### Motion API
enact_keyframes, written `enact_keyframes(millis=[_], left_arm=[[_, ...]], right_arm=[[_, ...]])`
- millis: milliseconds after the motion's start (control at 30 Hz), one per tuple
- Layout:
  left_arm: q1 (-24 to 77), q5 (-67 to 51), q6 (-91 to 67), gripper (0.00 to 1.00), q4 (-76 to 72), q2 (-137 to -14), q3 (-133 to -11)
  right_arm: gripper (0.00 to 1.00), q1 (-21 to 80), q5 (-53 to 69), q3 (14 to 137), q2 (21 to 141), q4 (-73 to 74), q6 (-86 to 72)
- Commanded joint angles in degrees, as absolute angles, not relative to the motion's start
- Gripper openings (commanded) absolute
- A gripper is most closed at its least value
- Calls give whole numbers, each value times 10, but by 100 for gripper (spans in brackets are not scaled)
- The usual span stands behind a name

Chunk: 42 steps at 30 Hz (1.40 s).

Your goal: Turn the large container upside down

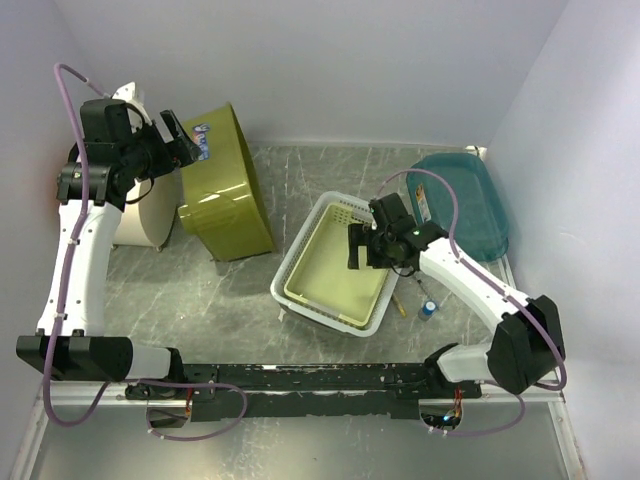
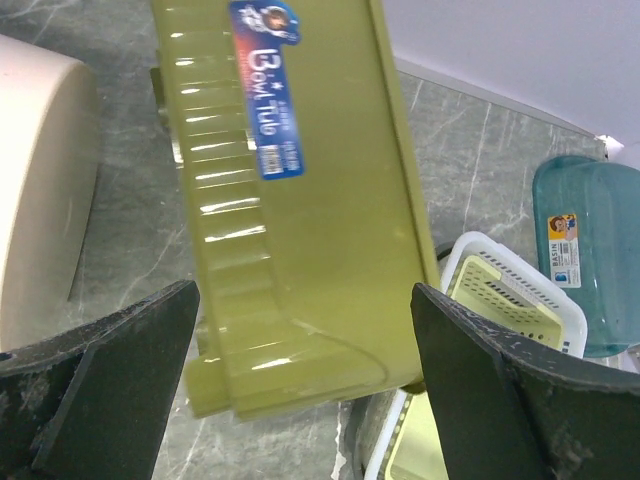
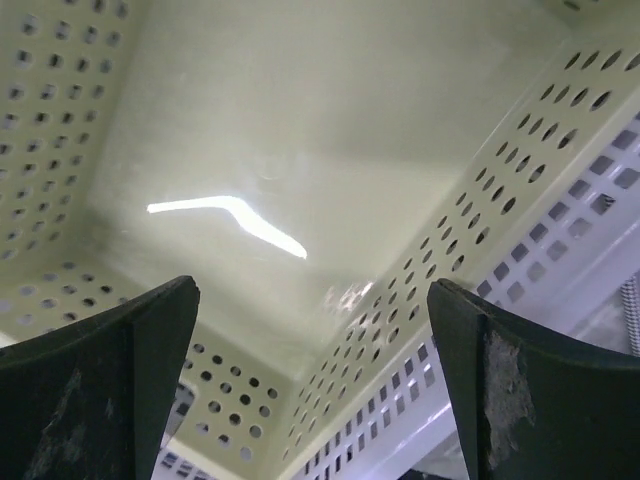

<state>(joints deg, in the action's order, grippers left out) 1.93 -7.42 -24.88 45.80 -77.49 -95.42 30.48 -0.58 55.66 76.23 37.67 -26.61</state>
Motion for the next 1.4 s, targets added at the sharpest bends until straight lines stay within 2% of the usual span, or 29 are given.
enact_keyframes(millis=[0, 100, 233, 400, 533, 767, 1100, 1367], left_arm=[[12, -99, -244, 98, 455, -780, -950], [12, -105, -246, 99, 455, -783, -951], [12, -105, -242, 99, 456, -774, -947], [9, -90, -236, 99, 470, -761, -941], [6, -83, -241, 100, 472, -759, -920], [-15, -150, -265, 99, 460, -758, -866], [-38, -189, -261, 99, 475, -702, -795], [-43, -234, -252, 98, 466, -673, -733]], right_arm=[[100, 305, -10, 633, 751, 431, -250], [100, 341, 34, 713, 763, 370, -266], [100, 405, 35, 812, 821, 290, -281], [100, 426, 70, 913, 915, 215, -291], [95, 436, 77, 977, 969, 173, -291], [78, 448, 98, 1075, 1062, 177, -299], [35, 450, 75, 1098, 1110, 185, -294], [24, 447, 57, 1100, 1120, 203, -283]])
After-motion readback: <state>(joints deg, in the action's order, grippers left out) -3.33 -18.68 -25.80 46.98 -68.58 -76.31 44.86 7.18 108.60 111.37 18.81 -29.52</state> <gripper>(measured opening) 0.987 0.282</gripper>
